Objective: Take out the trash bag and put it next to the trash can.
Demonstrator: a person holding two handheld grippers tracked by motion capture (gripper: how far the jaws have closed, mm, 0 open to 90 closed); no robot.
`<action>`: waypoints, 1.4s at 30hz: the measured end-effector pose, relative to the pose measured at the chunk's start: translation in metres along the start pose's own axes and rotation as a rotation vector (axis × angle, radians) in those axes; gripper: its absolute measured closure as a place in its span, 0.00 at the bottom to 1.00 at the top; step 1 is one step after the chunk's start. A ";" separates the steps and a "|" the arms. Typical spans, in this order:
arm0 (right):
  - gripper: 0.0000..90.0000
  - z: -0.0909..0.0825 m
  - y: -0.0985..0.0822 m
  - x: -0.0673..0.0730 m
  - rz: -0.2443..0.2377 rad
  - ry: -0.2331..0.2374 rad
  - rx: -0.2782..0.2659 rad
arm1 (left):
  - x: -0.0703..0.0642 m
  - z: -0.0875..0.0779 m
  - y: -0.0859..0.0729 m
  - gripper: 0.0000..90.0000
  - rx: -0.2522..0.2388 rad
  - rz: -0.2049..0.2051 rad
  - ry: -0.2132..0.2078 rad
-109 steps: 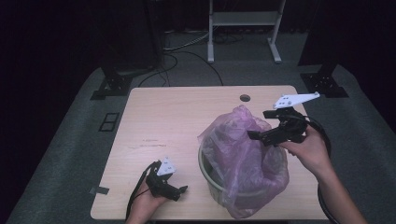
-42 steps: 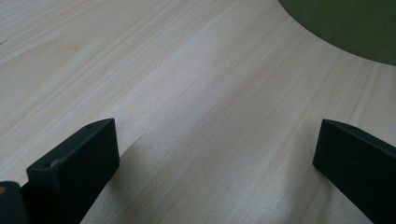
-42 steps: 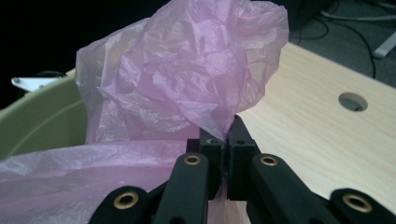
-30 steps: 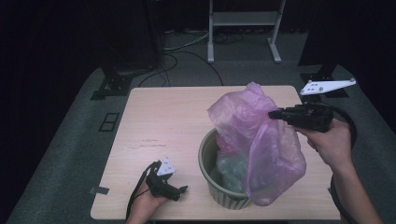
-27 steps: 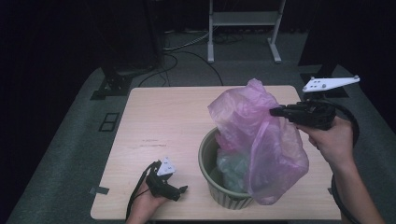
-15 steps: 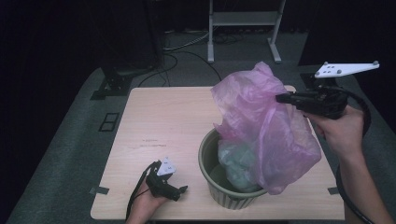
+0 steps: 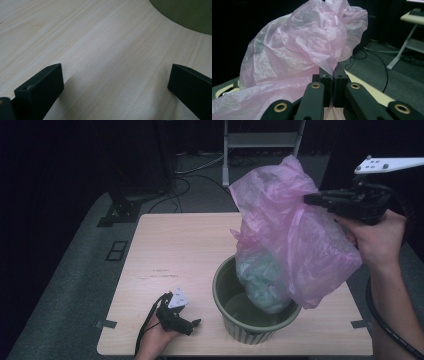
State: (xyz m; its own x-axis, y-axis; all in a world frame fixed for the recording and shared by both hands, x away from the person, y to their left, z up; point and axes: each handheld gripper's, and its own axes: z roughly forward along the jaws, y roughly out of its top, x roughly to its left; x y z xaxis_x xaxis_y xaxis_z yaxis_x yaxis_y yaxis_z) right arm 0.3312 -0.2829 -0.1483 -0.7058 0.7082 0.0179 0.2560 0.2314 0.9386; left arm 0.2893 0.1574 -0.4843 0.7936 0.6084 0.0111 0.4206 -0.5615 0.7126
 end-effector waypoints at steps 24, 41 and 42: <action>0.99 -0.022 0.065 -0.035 0.034 -0.120 -0.160 | 0.000 0.000 0.000 0.00 0.002 0.000 0.000; 0.99 -0.006 0.054 -0.062 0.060 -0.153 -0.173 | 0.001 0.000 0.000 0.00 0.003 0.001 0.001; 0.99 -0.002 0.050 -0.064 0.063 -0.153 -0.167 | 0.001 0.000 0.000 0.00 0.004 0.001 0.001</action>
State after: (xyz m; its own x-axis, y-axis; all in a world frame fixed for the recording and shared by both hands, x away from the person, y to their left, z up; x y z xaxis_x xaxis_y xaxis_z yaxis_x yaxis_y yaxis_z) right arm 0.3878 -0.3185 -0.1019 -0.5801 0.8137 0.0377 0.1743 0.0789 0.9815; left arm 0.2899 0.1577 -0.4840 0.7937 0.6082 0.0124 0.4212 -0.5642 0.7101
